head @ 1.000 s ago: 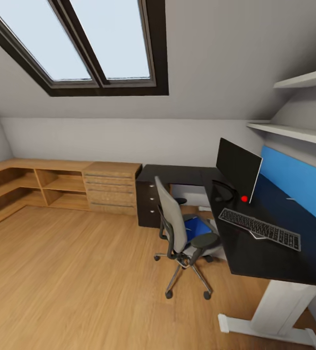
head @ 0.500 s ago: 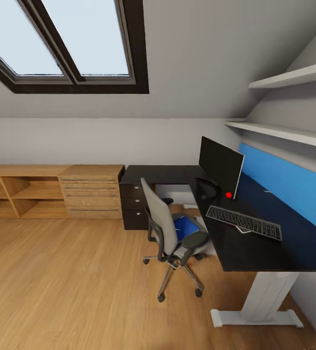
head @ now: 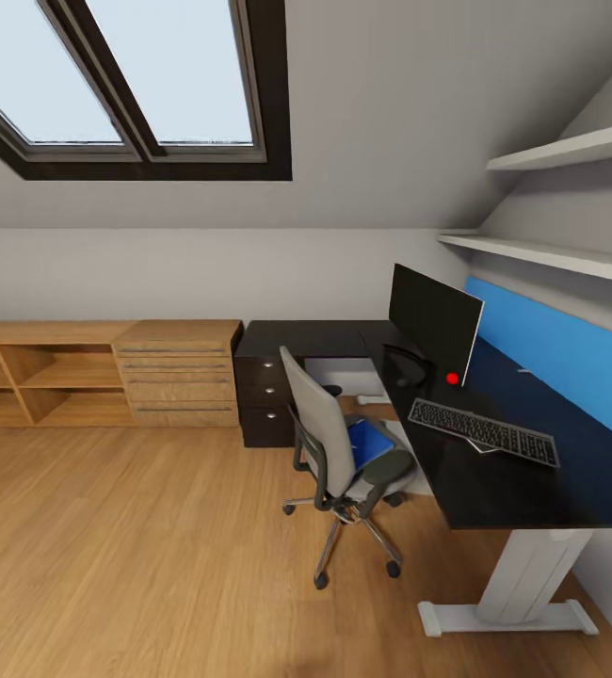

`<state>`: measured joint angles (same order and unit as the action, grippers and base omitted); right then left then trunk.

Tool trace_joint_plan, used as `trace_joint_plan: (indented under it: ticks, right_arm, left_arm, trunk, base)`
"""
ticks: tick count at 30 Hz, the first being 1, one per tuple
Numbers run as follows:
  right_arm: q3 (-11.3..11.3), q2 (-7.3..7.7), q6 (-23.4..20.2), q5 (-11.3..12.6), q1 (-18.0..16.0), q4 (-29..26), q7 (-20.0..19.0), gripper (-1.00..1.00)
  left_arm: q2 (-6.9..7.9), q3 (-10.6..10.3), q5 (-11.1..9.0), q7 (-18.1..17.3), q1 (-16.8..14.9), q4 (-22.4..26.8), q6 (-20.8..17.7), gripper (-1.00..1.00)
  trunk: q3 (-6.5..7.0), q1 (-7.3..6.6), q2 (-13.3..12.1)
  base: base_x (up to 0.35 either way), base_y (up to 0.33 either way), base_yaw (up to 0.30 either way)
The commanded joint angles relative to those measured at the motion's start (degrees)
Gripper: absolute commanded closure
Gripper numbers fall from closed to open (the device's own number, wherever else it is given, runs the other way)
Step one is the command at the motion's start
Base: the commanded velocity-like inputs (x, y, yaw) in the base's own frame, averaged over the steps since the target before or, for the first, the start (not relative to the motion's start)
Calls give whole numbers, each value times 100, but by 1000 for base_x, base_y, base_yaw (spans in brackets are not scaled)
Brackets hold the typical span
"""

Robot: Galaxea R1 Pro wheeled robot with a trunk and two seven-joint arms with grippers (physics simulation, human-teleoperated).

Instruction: In the bedroom, organize the workspace by keeping the computer under the desk, ensuring the monitor is on the desk, placing the keyboard on the desk next to the monitor, placing the mouse on the desk next to the keyboard, moving the folder from the swivel chair onto the desk next to the mouse, stacking the notebook on top of the folder with the pen on top of the notebook, and positioning the swivel chair next to the desk.

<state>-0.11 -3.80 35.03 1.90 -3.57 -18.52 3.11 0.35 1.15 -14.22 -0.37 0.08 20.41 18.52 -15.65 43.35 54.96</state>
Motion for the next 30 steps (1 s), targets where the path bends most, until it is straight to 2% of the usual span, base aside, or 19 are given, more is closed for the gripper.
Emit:
trace_joint_plan:
  ticks: [1,5,15,30]
  right_arm:
    - [1,-3,19,17,-3,4,5,-100]
    - [8,0,6,6,-3,16,0,-100]
    - [178,18,7,2,-3,210,4,-100]
    - [195,32,12,3,-3,264,5,-100]
  left_arm:
    - [-1,9,-13,-1,1,35,12,-100]
    - [-8,21,-17,10,1,209,88,-100]
    - [-33,17,-12,19,1,310,149,-100]
    - [-35,16,-11,28,1,314,160,-100]
  trunk:
    - [-6,1,4]
    - [-6,1,4]
    - [-186,220,405]
    - [-455,550,1007]
  base:
    - [4,11,-1]
    - [2,6,-1]
    - [0,1,0]
    - [0,0,0]
